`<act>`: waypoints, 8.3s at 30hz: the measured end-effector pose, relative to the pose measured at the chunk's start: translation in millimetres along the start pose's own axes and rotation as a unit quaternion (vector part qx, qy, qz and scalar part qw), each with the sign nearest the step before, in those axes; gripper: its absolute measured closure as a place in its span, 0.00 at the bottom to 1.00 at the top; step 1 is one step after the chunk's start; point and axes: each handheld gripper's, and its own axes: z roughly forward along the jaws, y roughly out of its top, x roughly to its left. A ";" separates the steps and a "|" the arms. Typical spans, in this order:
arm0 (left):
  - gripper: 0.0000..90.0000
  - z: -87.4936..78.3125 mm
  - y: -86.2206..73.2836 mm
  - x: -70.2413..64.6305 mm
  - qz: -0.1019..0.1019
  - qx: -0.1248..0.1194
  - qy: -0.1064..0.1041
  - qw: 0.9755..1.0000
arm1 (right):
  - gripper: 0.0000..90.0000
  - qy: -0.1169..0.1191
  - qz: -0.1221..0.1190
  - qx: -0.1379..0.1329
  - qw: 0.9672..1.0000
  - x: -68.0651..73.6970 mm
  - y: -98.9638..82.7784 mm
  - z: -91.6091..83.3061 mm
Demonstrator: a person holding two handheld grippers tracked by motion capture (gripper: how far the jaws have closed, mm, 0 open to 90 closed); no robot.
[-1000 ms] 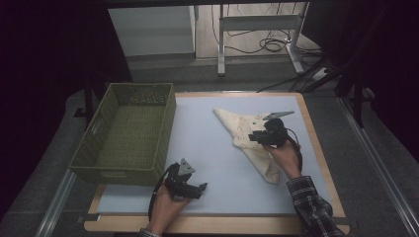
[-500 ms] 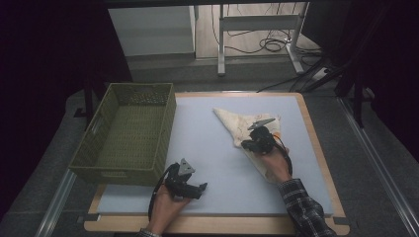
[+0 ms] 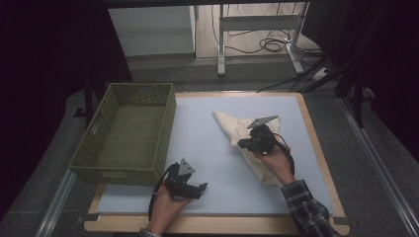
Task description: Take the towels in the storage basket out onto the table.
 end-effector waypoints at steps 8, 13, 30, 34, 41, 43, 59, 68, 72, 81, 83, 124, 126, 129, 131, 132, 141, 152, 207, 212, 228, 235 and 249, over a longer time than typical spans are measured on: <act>0.11 0.2 0.0 -0.1 -0.001 -0.001 0.000 1.000 | 0.94 0.010 0.008 0.017 1.000 2.1 -10.0 17.6; 0.11 0.1 0.0 0.0 -0.001 0.000 0.001 1.000 | 0.94 0.029 0.008 0.011 0.999 10.8 -6.4 20.5; 0.12 -0.4 0.1 0.4 0.000 0.000 -0.001 1.000 | 0.79 0.059 -0.045 -0.009 0.997 55.3 15.4 9.8; 0.24 -3.5 0.6 -0.1 0.001 -0.009 -0.001 1.000 | 0.78 0.029 -0.030 -0.006 0.999 37.1 -0.6 -0.9; 0.49 -4.7 20.9 4.5 0.002 -0.012 0.008 1.000 | 0.78 -0.019 0.001 -0.004 1.000 4.7 -44.3 -31.2; 0.54 0.9 29.9 8.8 0.000 -0.014 0.010 1.000 | 0.78 -0.025 0.007 -0.002 1.000 1.7 -54.6 -38.1; 0.62 19.6 33.1 23.4 -0.008 -0.007 0.018 1.000 | 0.78 -0.045 0.032 -0.010 0.998 5.3 -126.6 -81.0; 0.73 21.2 31.9 21.1 -0.021 -0.012 0.002 1.000 | 0.76 -0.050 0.018 -0.003 0.999 17.8 -141.1 -76.0; 0.96 19.3 30.6 16.2 -0.012 -0.013 -0.008 1.000 | 0.99 -0.050 0.023 -0.004 0.998 20.3 -142.5 -76.5; 0.96 -3.7 19.8 2.3 -0.003 -0.009 -0.006 1.000 | 1.00 -0.051 0.018 -0.008 0.999 24.4 -147.9 -89.2; 0.96 -9.7 16.8 -2.3 0.001 -0.009 -0.008 1.000 | 1.00 -0.047 0.019 -0.010 0.999 26.0 -151.2 -93.9; 0.33 -0.7 39.5 9.4 0.020 -0.032 -0.028 0.999 | 0.30 -0.037 0.065 -0.008 0.997 3.3 -139.1 -98.1; 0.28 3.5 44.2 12.4 0.020 -0.031 -0.030 0.999 | 0.23 -0.027 0.084 -0.002 0.996 -6.6 -135.9 -93.2; 0.26 9.5 51.1 18.8 0.015 -0.027 -0.031 0.999 | 0.16 -0.036 0.087 0.001 0.996 -10.5 -133.5 -89.7; 0.23 13.1 54.9 23.1 0.010 -0.025 -0.032 0.999 | 0.16 -0.048 0.086 0.003 0.995 -12.7 -131.1 -86.2; 0.23 15.0 56.5 24.9 0.009 -0.023 -0.032 0.999 | 0.16 -0.053 0.086 0.002 0.995 -13.9 -129.8 -84.3; 0.21 32.1 69.5 39.1 0.007 -0.002 -0.024 1.000 | 0.63 -0.056 0.082 -0.010 0.995 -33.4 -111.9 -77.5; 0.31 46.2 86.5 58.0 0.002 -0.003 0.021 1.000 | 0.72 -0.114 0.075 -0.027 0.990 -61.2 -86.4 -60.1; 0.98 63.4 118.1 91.3 -0.036 -0.059 0.069 0.995 | 0.99 -0.168 0.088 -0.046 0.981 -104.4 -43.1 -44.8; 0.98 52.9 107.1 83.0 -0.036 -0.066 0.070 0.995 | 0.99 -0.149 0.093 -0.063 0.982 -99.0 -51.6 -56.9; 0.97 26.6 72.5 41.9 0.023 -0.046 0.055 0.997 | 0.99 -0.114 0.082 -0.081 0.987 -62.0 -92.4 -85.6; 0.97 11.9 55.5 27.7 0.009 -0.046 0.025 0.999 | 0.99 -0.104 0.072 -0.081 0.989 -43.5 -108.5 -94.6; 0.96 -26.8 25.9 -1.2 0.011 -0.066 -0.018 0.998 | 0.99 -0.072 0.056 -0.092 0.992 -0.8 -139.8 -122.0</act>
